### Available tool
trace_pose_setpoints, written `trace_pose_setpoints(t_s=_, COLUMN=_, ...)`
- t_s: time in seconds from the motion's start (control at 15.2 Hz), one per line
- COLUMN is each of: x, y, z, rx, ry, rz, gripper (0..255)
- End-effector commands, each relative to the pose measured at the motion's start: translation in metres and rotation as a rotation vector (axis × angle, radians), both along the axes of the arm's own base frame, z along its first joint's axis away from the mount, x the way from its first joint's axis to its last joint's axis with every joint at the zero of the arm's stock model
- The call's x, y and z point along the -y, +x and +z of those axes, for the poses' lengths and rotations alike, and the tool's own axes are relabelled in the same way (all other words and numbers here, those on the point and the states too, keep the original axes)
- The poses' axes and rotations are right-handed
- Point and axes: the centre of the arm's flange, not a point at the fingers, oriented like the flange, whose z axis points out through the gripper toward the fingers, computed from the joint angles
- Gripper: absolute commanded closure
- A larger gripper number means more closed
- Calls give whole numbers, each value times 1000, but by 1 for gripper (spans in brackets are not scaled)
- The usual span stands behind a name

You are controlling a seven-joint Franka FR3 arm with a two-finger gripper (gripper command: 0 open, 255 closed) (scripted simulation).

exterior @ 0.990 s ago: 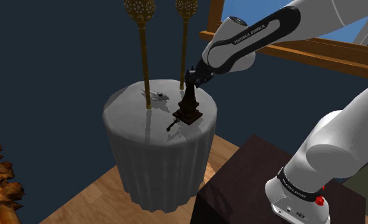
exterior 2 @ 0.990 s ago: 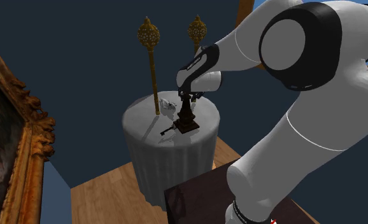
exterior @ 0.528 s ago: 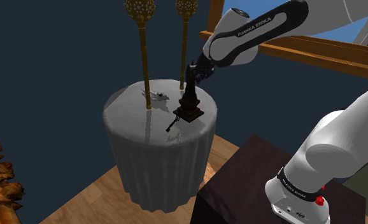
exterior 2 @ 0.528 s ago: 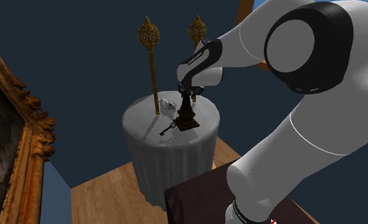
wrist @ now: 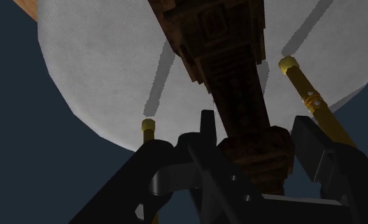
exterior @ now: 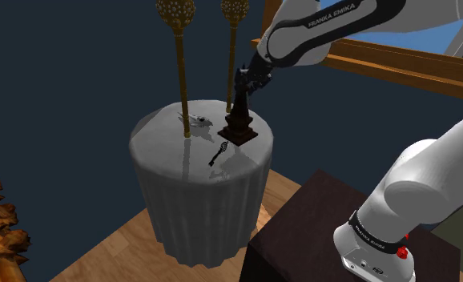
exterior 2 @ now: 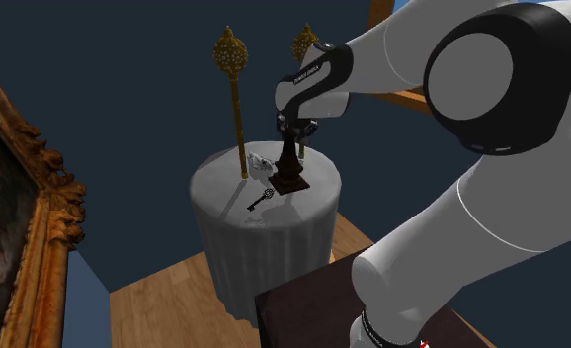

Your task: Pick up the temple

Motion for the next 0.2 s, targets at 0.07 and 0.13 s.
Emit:
trace_pose_setpoints(t_s=0.07, x=0, y=0, z=11, rx=1, ry=0, rz=0, gripper=255)
trace_pose_setpoints(t_s=0.13, x=0, y=0, z=11, rx=1, ry=0, rz=0, gripper=255)
